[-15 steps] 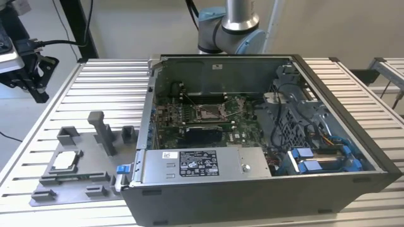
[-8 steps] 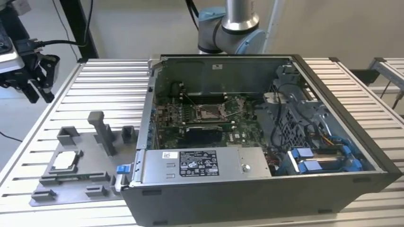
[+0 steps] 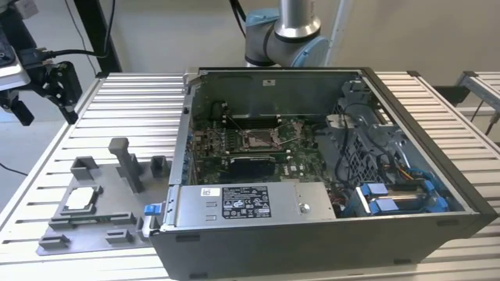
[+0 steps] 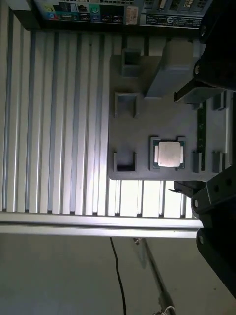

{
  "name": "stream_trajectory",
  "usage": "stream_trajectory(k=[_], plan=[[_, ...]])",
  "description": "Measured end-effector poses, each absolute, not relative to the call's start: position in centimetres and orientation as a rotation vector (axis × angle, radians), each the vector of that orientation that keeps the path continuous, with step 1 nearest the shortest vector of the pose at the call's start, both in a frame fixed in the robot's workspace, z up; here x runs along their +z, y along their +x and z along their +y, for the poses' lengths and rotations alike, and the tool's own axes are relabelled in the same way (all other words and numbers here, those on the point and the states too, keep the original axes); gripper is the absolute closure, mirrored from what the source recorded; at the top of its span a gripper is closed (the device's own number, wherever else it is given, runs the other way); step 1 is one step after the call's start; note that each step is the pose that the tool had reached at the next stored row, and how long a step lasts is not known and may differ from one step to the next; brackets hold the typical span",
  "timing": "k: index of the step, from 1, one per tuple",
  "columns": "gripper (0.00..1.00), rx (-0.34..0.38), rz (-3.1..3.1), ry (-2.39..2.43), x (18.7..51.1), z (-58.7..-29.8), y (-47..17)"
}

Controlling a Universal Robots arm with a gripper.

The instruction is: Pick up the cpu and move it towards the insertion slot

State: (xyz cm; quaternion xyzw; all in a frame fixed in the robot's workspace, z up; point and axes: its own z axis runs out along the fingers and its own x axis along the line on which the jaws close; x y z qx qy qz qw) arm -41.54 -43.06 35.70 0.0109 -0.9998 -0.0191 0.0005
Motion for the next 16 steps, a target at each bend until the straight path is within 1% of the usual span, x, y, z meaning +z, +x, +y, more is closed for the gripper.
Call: stream_trajectory(k=[16], plan=[[0.0, -0.059, -3.14, 0.034, 34.4, -43.1, -41.5]])
